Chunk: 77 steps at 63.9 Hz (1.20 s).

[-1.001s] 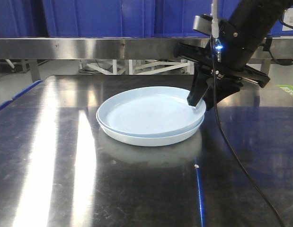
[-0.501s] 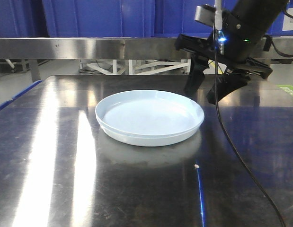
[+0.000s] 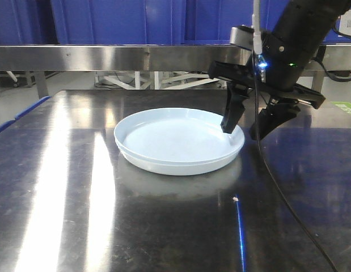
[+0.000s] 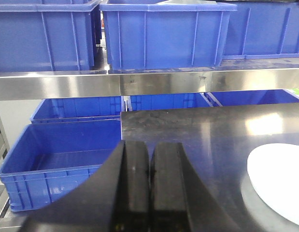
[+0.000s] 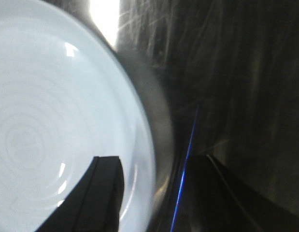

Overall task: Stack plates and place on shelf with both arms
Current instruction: 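Grip the rim of the stacked plates with the right gripper, then lift the stacked plates up off the table with the right gripper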

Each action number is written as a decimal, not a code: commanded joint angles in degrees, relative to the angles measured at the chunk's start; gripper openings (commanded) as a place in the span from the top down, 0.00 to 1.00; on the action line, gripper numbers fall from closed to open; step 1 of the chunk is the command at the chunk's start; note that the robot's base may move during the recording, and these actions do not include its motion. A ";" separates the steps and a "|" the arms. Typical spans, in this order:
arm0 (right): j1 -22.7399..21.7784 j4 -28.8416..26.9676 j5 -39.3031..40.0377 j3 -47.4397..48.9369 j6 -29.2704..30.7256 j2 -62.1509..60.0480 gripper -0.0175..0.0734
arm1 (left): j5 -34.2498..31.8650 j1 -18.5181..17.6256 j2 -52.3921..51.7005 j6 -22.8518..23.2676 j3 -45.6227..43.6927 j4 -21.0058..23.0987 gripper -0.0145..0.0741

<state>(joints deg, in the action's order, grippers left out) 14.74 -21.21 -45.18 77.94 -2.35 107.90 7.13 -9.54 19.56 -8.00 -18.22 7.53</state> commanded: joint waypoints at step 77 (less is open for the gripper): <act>0.80 0.81 6.56 1.90 0.24 -11.15 0.75 | -5.29 0.02 0.23 0.27 -1.66 0.49 0.74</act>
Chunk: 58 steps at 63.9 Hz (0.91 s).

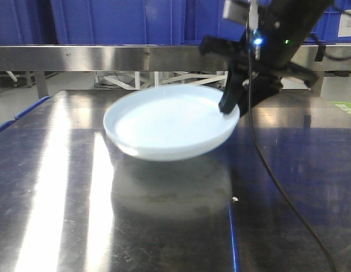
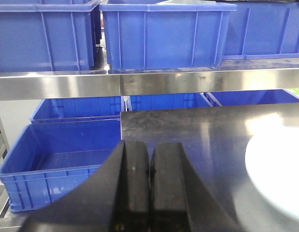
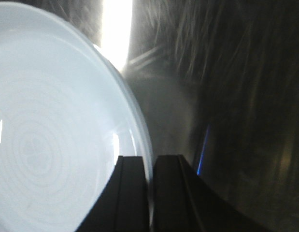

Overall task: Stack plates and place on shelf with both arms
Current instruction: 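Lift the stacked plates up off the table with the right gripper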

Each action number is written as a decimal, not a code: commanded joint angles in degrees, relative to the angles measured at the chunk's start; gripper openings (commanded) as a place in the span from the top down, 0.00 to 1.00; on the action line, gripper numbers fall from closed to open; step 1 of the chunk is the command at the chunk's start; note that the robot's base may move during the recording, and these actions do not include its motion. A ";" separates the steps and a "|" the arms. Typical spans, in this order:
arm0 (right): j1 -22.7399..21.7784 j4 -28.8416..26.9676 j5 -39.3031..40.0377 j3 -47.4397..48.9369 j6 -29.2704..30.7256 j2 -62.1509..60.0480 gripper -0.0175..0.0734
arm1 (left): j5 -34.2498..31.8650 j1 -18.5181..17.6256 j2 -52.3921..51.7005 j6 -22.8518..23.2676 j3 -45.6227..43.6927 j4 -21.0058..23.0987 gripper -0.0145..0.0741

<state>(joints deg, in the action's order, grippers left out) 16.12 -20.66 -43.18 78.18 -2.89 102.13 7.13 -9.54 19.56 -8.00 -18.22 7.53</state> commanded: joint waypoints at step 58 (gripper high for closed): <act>-10.22 1.65 46.39 -47.13 5.27 -53.85 0.75 | -5.29 0.02 0.23 0.27 -1.66 0.49 0.74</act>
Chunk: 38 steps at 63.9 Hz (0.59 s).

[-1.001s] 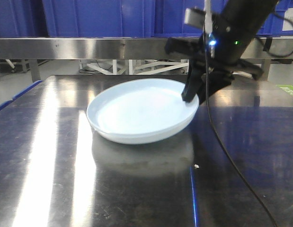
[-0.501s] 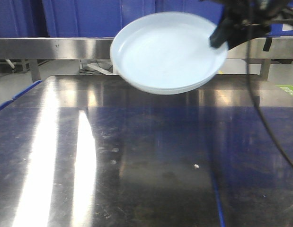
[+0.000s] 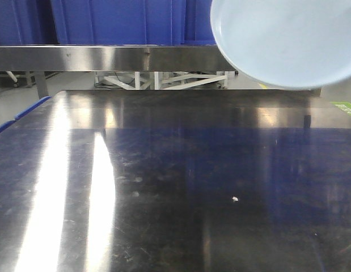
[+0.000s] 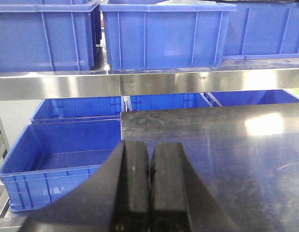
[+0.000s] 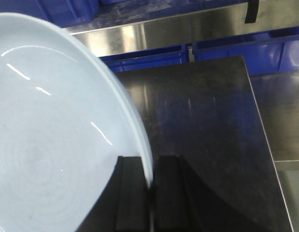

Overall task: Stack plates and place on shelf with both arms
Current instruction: 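Lift the stacked plates up off the table with the right gripper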

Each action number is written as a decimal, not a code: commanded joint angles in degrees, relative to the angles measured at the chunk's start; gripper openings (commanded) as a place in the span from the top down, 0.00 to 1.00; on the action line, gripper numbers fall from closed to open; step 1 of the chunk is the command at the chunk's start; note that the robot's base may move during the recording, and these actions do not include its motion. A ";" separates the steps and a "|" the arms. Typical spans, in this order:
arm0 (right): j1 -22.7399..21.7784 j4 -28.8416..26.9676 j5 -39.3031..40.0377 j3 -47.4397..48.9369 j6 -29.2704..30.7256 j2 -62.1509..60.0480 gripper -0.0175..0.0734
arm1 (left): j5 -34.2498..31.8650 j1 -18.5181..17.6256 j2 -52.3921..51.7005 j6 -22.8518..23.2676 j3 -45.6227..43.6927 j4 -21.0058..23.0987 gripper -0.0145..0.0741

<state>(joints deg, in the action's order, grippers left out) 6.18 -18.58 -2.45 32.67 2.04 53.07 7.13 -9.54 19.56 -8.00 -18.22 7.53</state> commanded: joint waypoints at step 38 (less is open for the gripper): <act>-0.28 -0.47 5.41 -12.00 0.34 -21.31 0.75 | -5.29 0.02 0.23 0.27 -1.66 0.49 0.74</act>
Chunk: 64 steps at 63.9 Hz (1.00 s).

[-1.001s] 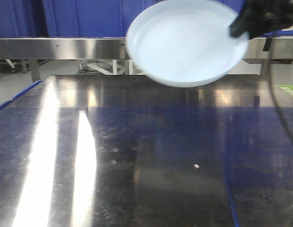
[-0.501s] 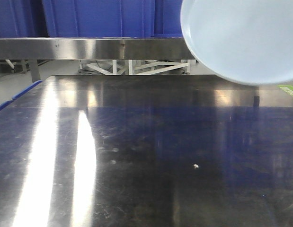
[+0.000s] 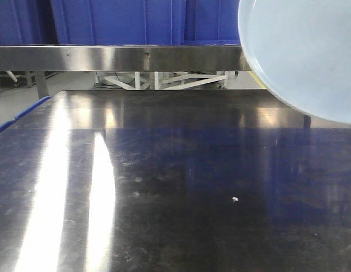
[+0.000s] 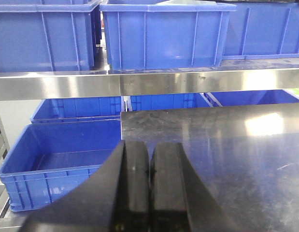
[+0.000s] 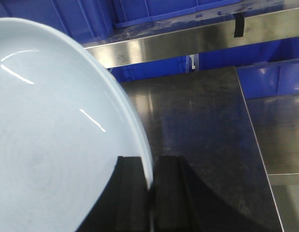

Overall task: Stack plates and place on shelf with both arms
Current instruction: 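Lift the stacked plates up off the table with the right gripper, then turn the base away from the table holding the plates in the right gripper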

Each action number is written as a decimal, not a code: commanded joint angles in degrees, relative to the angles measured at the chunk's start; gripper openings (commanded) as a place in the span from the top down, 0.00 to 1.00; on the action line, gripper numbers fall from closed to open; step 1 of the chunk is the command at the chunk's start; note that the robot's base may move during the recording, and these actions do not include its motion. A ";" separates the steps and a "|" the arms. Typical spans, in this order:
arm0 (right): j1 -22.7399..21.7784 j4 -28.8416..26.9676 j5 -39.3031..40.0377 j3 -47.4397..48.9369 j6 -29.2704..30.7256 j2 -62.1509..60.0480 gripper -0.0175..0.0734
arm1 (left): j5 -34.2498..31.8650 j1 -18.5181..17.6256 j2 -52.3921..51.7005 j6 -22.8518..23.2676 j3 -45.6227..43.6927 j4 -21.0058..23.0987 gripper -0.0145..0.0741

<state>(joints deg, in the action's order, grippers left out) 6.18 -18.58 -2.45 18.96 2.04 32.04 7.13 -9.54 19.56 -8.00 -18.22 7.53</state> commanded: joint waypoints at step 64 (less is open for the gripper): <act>-0.28 -0.47 5.41 1.71 0.34 -0.29 0.75 | -5.29 0.02 0.23 0.27 -1.66 0.49 0.74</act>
<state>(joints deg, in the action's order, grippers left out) 6.18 -18.58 -2.45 18.96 2.04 32.04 7.13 -9.54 19.56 -8.00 -18.22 7.53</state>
